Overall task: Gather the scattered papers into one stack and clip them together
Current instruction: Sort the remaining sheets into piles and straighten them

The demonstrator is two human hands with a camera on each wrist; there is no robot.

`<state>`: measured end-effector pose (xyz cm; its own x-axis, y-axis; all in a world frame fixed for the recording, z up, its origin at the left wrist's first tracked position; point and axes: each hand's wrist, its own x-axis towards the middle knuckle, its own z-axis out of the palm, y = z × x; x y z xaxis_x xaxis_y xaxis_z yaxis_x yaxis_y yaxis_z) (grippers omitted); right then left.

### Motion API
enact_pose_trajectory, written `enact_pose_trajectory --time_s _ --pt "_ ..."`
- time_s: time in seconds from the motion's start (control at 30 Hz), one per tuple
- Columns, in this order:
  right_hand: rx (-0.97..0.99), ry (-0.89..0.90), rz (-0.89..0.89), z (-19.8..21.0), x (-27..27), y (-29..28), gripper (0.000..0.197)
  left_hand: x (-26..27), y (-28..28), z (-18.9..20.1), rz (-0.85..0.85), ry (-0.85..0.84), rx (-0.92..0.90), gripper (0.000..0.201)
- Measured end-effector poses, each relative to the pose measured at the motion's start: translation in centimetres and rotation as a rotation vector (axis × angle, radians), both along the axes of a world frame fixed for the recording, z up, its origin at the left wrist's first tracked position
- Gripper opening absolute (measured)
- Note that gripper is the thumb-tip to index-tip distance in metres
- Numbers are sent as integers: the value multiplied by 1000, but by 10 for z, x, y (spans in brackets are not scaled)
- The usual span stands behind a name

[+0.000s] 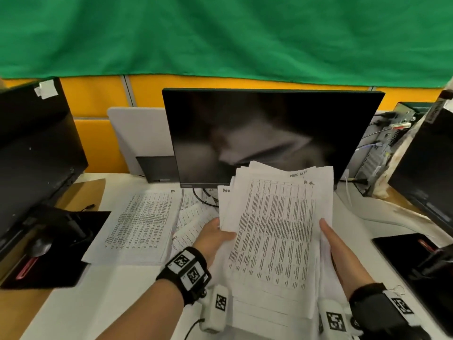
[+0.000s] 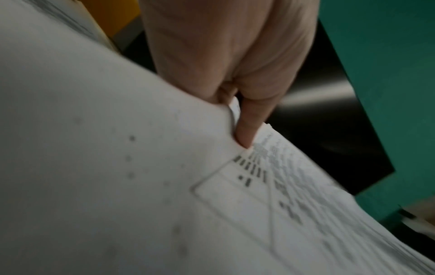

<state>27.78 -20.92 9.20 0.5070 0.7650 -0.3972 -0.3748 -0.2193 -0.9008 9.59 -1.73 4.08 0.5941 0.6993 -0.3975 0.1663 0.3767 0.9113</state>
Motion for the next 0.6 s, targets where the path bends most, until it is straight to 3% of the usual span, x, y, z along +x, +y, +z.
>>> enact_pose_trajectory --time_s 0.07,0.13,0.27,0.37,0.47,0.6 --pt "-67 -165 71 -1 0 1 41 5 -3 0 41 -7 16 42" --pt "-160 -337 62 0 0 -1 30 6 -6 3 20 -1 30 27" --pt "-165 -488 -67 11 12 -14 28 -2 -2 -14 -83 299 276 24" --pt "-176 -562 -167 22 22 -26 33 -8 2 -45 -187 544 406 44" --pt "-202 -591 -243 30 31 -35 38 -3 5 -53 -118 562 470 46" --pt "-223 -580 -280 29 34 -39 40 22 16 -66 -44 698 416 99"
